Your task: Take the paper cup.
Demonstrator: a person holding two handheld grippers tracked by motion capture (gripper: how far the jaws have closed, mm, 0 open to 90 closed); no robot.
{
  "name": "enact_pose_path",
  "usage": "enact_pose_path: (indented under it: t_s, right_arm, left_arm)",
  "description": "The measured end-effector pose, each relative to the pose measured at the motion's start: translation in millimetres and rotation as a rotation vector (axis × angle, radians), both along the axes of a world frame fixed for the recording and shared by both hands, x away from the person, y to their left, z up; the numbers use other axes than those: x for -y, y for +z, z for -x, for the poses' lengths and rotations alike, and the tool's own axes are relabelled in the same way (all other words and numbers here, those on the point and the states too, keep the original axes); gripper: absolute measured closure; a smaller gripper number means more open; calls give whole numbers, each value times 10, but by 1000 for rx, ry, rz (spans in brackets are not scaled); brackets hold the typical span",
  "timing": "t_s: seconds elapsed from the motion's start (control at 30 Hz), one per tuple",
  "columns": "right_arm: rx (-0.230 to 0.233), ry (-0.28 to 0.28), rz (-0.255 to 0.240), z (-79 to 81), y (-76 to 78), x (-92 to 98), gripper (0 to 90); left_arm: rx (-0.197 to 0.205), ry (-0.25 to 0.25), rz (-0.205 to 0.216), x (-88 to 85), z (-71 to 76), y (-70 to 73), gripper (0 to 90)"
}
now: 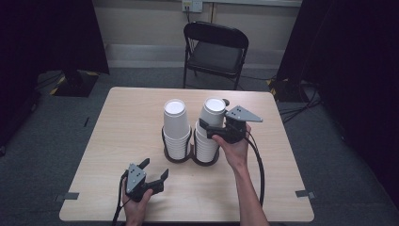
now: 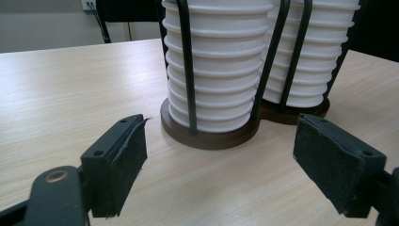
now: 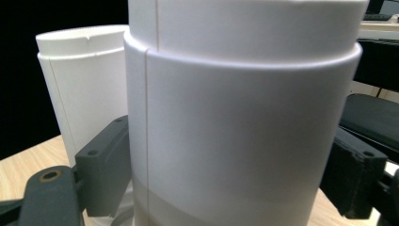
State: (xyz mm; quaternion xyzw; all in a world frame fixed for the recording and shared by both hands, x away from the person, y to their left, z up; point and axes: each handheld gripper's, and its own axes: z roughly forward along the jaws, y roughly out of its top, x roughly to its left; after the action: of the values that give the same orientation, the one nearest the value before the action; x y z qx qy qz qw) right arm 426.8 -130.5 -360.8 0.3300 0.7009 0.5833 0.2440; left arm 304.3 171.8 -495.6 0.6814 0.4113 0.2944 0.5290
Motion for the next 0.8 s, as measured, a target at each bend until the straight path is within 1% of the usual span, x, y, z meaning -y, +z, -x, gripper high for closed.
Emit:
enact_pose_path:
  t_s: [0.13,0.23,0.33,0.43,0.5,0.57,0.6,0.7,0.8]
  right_arm:
    - [0,-7,-2,0,26,-3,157]
    - [2,-7,-10,6,52,10,158]
    - [0,-5,-24,11,82,19,159]
    - [-6,-5,-35,9,98,42,160]
    - [-7,-7,-40,9,105,48,160]
    - [-7,-5,-40,9,109,50,161]
    - [-4,-6,-34,8,120,51,161]
    - [4,-5,-44,11,174,52,162]
    - [11,-2,-43,9,203,53,162]
  left_arm:
    - [3,-4,10,-11,1,-2,182]
    - [3,1,2,-7,3,0,183]
    - [4,2,8,-6,4,-2,185]
    - [7,7,-4,0,6,0,186]
    - [6,-3,-3,4,8,-1,192]
    - [8,-2,-4,8,9,-1,192]
    - [9,-2,-7,9,10,-1,193]
    - [7,-4,-6,11,9,-1,194]
    - [8,-2,-4,11,10,-2,194]
